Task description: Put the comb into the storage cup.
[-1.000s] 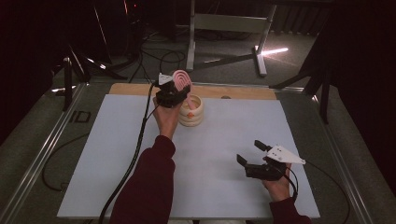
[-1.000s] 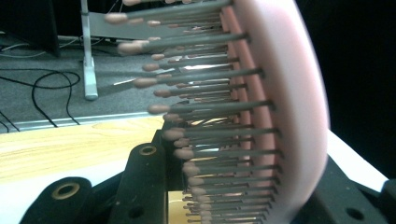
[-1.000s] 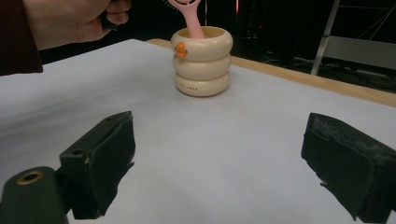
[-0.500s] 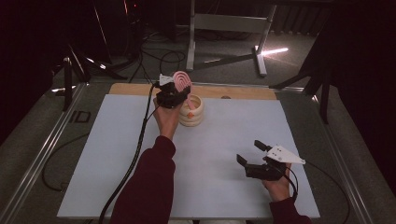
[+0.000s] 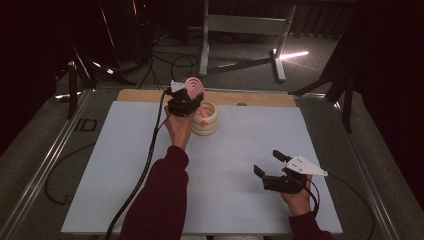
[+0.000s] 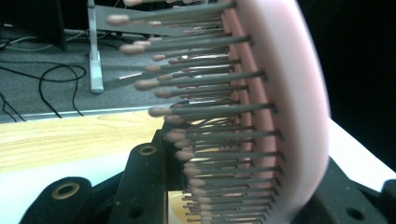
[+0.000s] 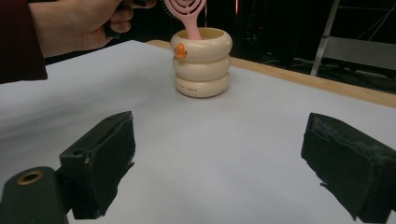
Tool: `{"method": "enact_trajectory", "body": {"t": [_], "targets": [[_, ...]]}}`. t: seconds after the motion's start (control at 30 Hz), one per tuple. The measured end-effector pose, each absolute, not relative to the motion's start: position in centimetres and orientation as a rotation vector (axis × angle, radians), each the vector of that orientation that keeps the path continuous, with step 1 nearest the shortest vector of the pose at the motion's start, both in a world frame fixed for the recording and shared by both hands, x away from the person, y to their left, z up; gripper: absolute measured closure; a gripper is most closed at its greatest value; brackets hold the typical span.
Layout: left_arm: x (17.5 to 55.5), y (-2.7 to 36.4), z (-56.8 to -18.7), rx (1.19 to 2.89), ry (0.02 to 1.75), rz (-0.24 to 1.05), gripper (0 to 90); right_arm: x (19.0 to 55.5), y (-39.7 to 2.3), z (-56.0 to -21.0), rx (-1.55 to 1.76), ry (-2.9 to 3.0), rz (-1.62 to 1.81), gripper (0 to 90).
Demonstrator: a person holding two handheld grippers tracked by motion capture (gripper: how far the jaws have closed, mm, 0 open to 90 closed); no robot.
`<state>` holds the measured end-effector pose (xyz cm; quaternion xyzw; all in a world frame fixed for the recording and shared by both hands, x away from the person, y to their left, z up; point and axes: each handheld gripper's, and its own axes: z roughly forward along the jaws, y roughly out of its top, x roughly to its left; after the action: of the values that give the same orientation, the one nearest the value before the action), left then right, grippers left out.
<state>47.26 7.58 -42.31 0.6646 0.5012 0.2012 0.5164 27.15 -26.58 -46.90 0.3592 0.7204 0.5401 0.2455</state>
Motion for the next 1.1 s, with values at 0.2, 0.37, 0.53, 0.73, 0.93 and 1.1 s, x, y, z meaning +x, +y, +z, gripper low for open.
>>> {"method": "enact_trajectory", "body": {"t": [0.2,0.37,0.53,0.73,0.93,1.1], "targets": [[47.36,7.41,-42.67,1.603,1.206,0.474,63.4,27.16,-26.6,-46.93,0.984,1.965,1.475,9.9],[47.42,7.36,-42.82,1.6,1.212,0.469,63.4,27.15,-26.65,-46.91,0.983,1.967,1.475,9.9],[47.46,7.35,-42.95,1.603,1.215,0.459,63.4,27.14,-26.66,-46.89,0.984,1.965,1.476,9.9],[47.52,7.32,-43.13,1.606,1.216,0.451,63.4,27.16,-26.68,-46.89,0.982,1.964,1.476,9.9],[47.62,7.32,-43.27,1.609,1.216,0.443,63.4,27.18,-26.7,-46.9,0.983,1.965,1.477,9.9],[47.73,7.33,-43.39,1.605,1.221,0.434,63.4,27.21,-26.73,-46.9,0.986,1.964,1.474,9.9]]}}
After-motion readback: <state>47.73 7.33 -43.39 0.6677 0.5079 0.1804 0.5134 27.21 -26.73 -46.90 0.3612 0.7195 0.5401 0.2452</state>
